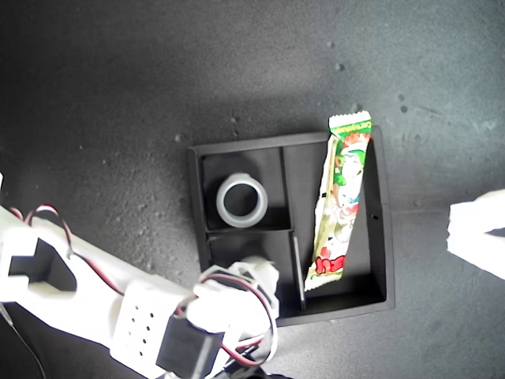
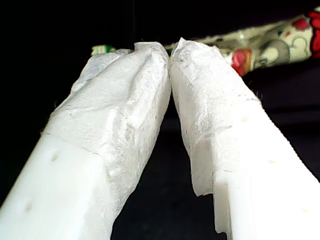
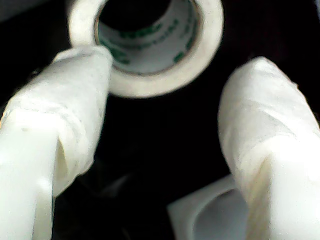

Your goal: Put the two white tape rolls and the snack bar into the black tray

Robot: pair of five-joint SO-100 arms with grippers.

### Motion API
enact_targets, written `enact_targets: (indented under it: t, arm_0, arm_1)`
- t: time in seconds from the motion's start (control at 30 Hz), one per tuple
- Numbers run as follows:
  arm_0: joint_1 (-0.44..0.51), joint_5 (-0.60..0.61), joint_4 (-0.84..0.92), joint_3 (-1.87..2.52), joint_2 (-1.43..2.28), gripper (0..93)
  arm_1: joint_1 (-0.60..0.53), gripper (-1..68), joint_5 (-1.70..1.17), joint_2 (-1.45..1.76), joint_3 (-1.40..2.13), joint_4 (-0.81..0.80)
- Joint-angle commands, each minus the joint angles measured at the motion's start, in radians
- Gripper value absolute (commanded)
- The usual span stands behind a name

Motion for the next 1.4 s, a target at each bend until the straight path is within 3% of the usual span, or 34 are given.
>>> enact_targets:
  t: [0.0,0.23,0.33,0.5,0.7,1.0,1.37]
  arm_0:
    - [0.008,-0.005,0.020,0.009,0.120,17.8]
    - [-0.021,-0.012,0.020,0.402,0.712,0.2]
    - [-0.057,0.011,0.020,0.626,1.025,0.2]
    - [-0.127,0.028,-0.012,1.008,1.417,0.2]
    - [-0.158,0.008,-0.241,1.660,1.864,0.2]
    - [-0.109,-0.089,-0.563,2.505,2.442,0.2]
    - [-0.025,-0.218,-0.601,3.013,2.899,0.2]
  arm_1:
    - [-0.014,-0.6,0.038,0.097,0.041,0.006]
    - [0.011,-0.6,0.164,0.555,0.598,0.002]
    - [0.002,-0.6,0.166,0.707,0.796,-0.006]
    - [-0.009,-0.6,0.104,1.074,1.351,-0.201]
    - [-0.037,-0.6,-0.011,1.447,1.922,-0.434]
    - [-0.064,-0.6,-0.091,1.871,2.556,-0.615]
    - [-0.026,-0.6,-0.104,2.121,2.924,-0.595]
